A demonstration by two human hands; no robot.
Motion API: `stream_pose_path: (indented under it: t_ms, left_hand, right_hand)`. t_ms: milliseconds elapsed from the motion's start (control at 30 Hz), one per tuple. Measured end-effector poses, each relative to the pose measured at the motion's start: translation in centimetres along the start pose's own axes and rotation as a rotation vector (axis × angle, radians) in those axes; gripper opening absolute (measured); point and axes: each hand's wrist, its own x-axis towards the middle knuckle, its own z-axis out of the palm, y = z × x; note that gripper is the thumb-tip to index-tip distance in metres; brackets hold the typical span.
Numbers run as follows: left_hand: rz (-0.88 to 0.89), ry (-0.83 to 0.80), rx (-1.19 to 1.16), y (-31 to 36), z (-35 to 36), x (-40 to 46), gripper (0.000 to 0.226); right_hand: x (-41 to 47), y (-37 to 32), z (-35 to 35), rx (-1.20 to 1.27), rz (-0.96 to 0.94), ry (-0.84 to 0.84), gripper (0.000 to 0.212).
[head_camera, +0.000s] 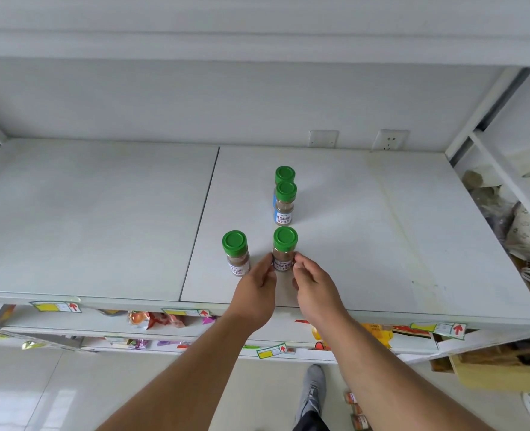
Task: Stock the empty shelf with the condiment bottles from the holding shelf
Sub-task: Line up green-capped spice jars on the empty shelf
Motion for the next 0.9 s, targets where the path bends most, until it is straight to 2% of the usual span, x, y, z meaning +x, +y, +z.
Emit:
stream_pose_path:
  t_ms: [100, 400, 633, 900]
  left_hand:
    - [-0.022, -0.004, -0.018, 0.1, 0.2, 1.0, 0.046]
    - [-0.033, 0.033, -0.059, 1.2, 0.1, 4.3, 0.040]
    - [-0.044, 0.067, -0.041, 1.5, 0.8, 6.1, 0.041]
    - [-0.080, 0.080, -0.040, 2.3, 1.0, 6.3, 0.051]
  right_hand:
    - [1.1, -0.2, -0.1, 0.028, 0.003, -0.002, 0.036]
    - [4.2, -1.8, 0.0, 0.068, -0.003, -0.003, 0.033]
    - [6.4, -1.7, 0.1, 0.083, 0.021, 0.007, 0.057]
    - [6.7, -2.0, -0.1, 0.056, 0.002, 0.010, 0.041]
